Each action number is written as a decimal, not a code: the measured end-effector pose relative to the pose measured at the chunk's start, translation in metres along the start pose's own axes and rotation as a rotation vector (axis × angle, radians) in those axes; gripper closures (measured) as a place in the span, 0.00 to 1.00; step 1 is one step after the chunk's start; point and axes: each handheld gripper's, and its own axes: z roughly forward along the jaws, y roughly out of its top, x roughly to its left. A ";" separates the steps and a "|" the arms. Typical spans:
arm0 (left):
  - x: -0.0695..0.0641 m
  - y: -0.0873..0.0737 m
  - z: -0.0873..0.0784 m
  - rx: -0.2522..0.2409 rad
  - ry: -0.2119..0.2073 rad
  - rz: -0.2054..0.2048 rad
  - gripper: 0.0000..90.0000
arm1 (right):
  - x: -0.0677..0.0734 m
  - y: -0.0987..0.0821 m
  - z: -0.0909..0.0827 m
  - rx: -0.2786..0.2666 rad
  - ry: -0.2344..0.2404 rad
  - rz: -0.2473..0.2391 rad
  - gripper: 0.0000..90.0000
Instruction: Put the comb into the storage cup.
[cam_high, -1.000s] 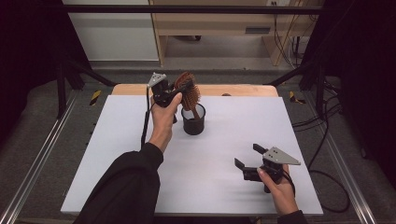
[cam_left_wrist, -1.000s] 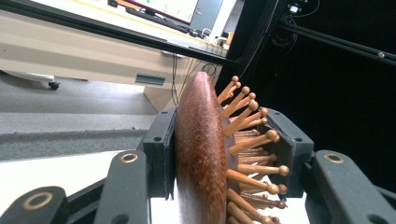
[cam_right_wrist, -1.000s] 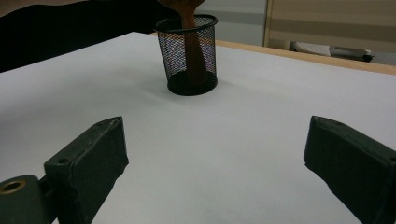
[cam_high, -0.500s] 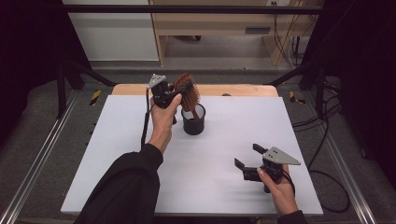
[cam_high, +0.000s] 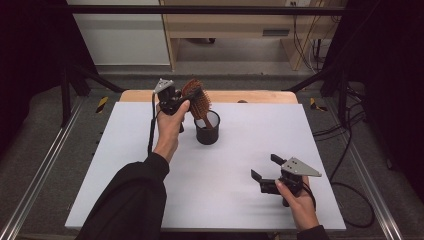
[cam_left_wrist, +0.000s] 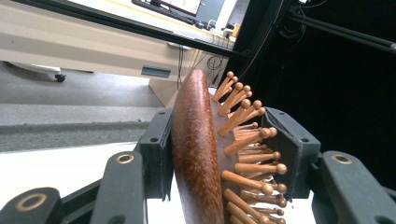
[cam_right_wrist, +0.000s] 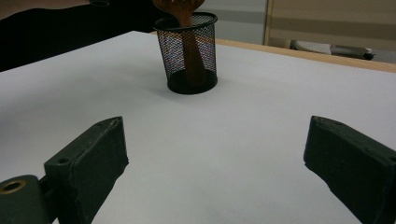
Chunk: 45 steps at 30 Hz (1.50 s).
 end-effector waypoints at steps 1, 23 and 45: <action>0.000 0.000 0.000 -0.001 -0.001 0.002 0.52 | 0.000 0.000 0.000 0.000 0.000 0.000 0.07; 0.009 0.000 -0.002 0.016 0.029 0.072 0.47 | 0.000 0.000 0.001 -0.003 -0.001 -0.006 0.07; 0.016 -0.001 0.000 0.010 0.045 0.062 0.47 | 0.000 0.000 0.001 -0.001 -0.001 -0.003 0.07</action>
